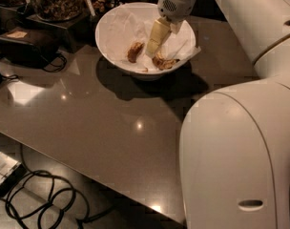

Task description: Pick banana from white bowl

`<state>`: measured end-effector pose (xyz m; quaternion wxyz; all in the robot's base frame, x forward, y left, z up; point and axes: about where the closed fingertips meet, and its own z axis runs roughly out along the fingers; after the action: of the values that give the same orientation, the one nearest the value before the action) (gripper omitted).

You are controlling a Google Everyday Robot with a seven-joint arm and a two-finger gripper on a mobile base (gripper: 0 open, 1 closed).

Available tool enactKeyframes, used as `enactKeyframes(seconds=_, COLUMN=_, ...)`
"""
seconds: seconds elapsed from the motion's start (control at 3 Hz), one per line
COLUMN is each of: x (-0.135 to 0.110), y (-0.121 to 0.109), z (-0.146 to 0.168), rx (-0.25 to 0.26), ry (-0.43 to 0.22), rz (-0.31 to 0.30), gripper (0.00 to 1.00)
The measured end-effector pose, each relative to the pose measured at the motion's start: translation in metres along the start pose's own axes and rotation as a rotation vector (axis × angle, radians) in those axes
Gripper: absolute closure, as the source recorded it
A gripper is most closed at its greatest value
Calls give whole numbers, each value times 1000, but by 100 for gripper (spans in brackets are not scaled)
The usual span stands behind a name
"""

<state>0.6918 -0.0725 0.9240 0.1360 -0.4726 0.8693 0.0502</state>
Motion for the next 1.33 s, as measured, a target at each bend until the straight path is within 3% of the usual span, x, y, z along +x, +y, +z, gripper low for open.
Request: enactKeyframes(seconds=1.33, x=4, y=-9, z=21, rx=2, ry=56, rz=59, gripper=30)
